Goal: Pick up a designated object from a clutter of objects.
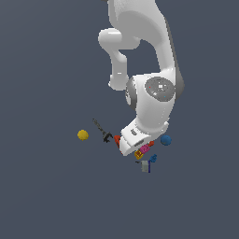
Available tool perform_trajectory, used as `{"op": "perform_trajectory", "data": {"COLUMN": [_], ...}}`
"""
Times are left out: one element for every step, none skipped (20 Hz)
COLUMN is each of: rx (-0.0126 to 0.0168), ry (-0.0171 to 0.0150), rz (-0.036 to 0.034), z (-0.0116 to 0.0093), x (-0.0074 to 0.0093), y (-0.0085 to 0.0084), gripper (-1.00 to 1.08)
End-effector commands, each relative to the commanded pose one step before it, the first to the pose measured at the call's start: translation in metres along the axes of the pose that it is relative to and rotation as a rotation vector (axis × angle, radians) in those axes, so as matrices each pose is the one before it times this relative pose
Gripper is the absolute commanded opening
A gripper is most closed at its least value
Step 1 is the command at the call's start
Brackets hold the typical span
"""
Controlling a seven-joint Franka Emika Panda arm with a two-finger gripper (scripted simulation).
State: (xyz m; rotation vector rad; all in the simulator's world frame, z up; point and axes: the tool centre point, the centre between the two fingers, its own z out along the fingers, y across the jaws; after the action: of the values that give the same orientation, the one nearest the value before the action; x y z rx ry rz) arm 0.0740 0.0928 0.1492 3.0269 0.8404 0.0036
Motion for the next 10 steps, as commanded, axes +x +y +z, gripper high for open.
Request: {"op": "perform_trajectory", "data": {"rx": [0.00061, 0.00066, 0.0, 0.0, 0.00066, 0.0, 0.0, 0.00066, 0.0, 0.0], "ry": [0.00009, 0.00015, 0.0, 0.0, 0.00016, 0.0, 0.0, 0.00015, 0.0, 0.0], "rz": [-0.00058, -0.00012, 0.0, 0.0, -0.00013, 0.0, 0.0, -0.00014, 0.0, 0.0], "z": [-0.02338, -0.00915, -0.00923, -0.00922, -0.00912, -0.00921, -0.00918, -0.00905, -0.00914, -0.00911], "x": [-0.0118, -0.00444, -0.00442, -0.0044, -0.00437, -0.00435, -0.00432, -0.00428, -0.00426, -0.00423], "y": [0.01999, 0.00805, 0.00799, 0.00798, 0.00803, 0.00797, 0.00796, 0.00802, 0.00795, 0.00794], "gripper": [-1.0, -1.0, -1.0, -1.0, -1.0, -1.0, -1.0, -1.0, -1.0, -1.0]}}
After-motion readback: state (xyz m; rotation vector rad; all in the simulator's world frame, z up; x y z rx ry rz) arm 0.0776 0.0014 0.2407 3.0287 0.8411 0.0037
